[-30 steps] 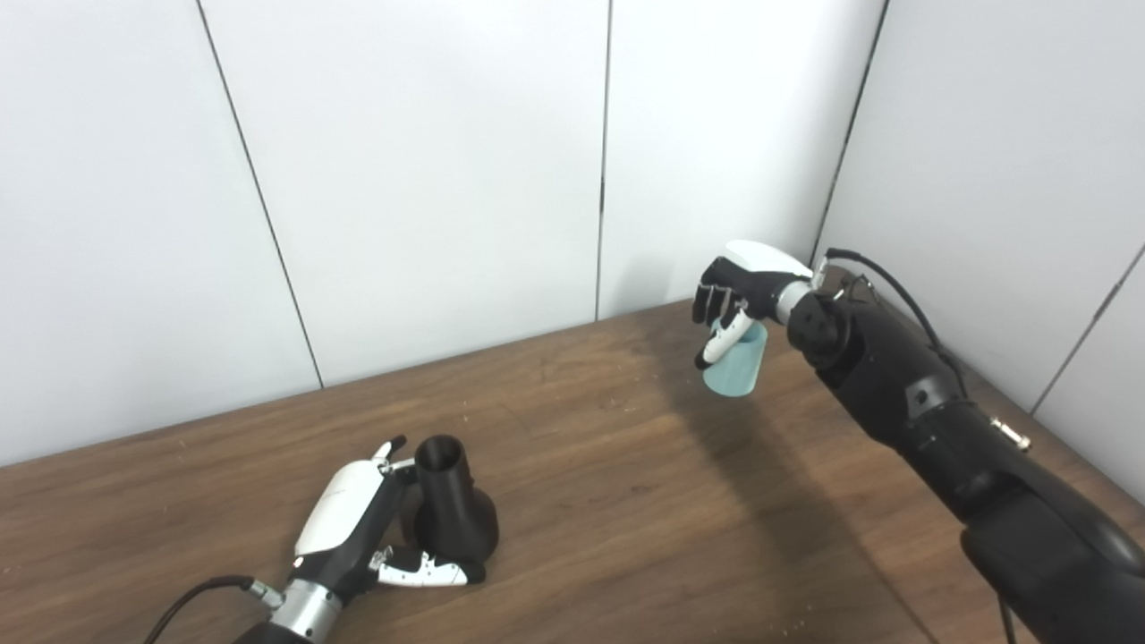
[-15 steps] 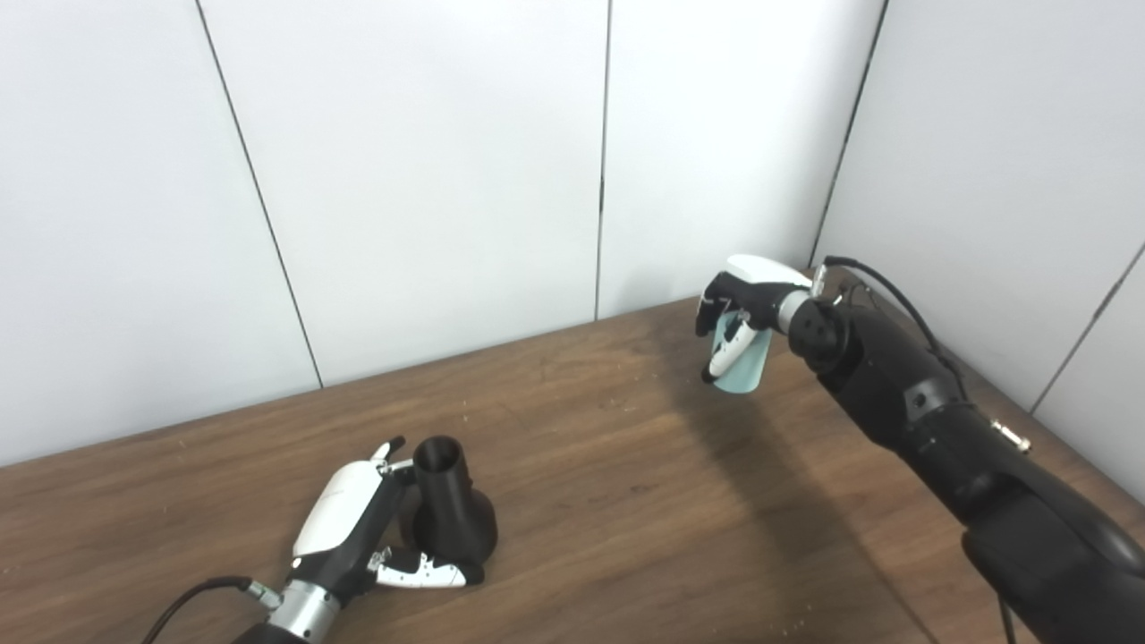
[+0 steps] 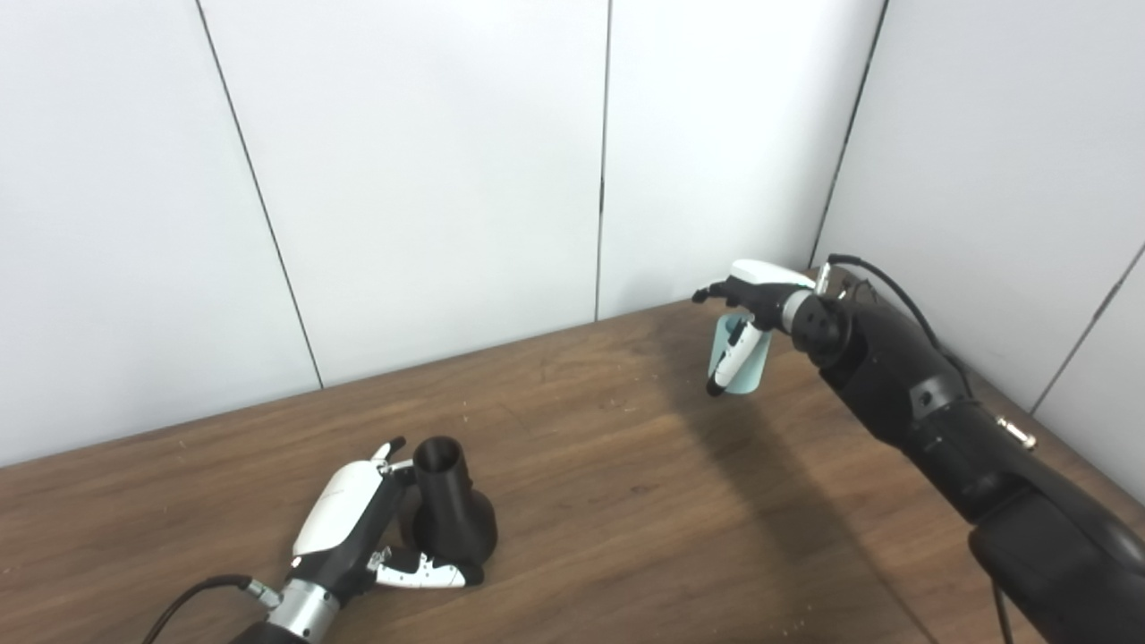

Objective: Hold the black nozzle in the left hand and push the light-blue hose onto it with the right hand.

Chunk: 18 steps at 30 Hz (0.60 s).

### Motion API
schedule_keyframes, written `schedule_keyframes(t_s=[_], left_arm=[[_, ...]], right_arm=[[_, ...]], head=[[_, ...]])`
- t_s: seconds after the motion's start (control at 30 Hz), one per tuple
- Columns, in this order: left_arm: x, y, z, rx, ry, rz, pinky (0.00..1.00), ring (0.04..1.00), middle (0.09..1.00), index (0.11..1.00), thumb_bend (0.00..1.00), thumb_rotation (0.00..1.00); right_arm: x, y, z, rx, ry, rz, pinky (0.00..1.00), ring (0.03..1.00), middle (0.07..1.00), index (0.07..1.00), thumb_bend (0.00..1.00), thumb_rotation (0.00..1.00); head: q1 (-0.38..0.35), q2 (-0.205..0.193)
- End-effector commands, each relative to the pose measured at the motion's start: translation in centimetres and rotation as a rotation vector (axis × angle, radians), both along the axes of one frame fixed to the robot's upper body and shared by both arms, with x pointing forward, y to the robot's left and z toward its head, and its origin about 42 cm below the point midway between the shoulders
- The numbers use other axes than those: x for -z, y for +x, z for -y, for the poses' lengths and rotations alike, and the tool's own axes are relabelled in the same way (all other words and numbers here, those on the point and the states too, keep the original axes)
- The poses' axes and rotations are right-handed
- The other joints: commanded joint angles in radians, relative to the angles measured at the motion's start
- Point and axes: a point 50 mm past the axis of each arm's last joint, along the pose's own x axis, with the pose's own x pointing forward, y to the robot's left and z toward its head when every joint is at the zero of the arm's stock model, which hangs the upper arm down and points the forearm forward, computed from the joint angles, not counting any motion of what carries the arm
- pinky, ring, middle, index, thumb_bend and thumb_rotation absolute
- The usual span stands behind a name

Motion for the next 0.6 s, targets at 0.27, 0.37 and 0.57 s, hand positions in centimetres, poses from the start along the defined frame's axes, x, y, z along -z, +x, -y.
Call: schedule_keyframes(t_s=[0.27, 0.37, 0.57], left_arm=[[4.44, -1.43, -3.8, -0.055, 0.212, -0.16, 1.0, 0.678, 0.488, 0.486, 0.53, 0.0], [4.46, -1.34, -3.85, -0.055, 0.212, -0.161, 1.0, 0.678, 0.488, 0.486, 0.53, 0.0], [4.41, -1.42, -3.98, -0.054, 0.207, -0.164, 1.0, 0.678, 0.489, 0.485, 0.53, 0.0]], right_arm=[[-4.05, -0.23, 1.87, 0.024, -0.027, 0.115, 0.73, 0.865, 0.891, 0.851, 0.88, 0.14], [-3.96, -0.15, 2.09, 0.026, -0.013, 0.123, 0.68, 0.81, 0.842, 0.824, 0.87, 0.1], [-3.8, -0.39, 2.4, 0.026, -0.041, 0.122, 0.59, 0.704, 0.79, 0.771, 0.84, 0.03]], head=[[-0.005, 0.009], [-0.006, 0.012], [-0.008, 0.014]])
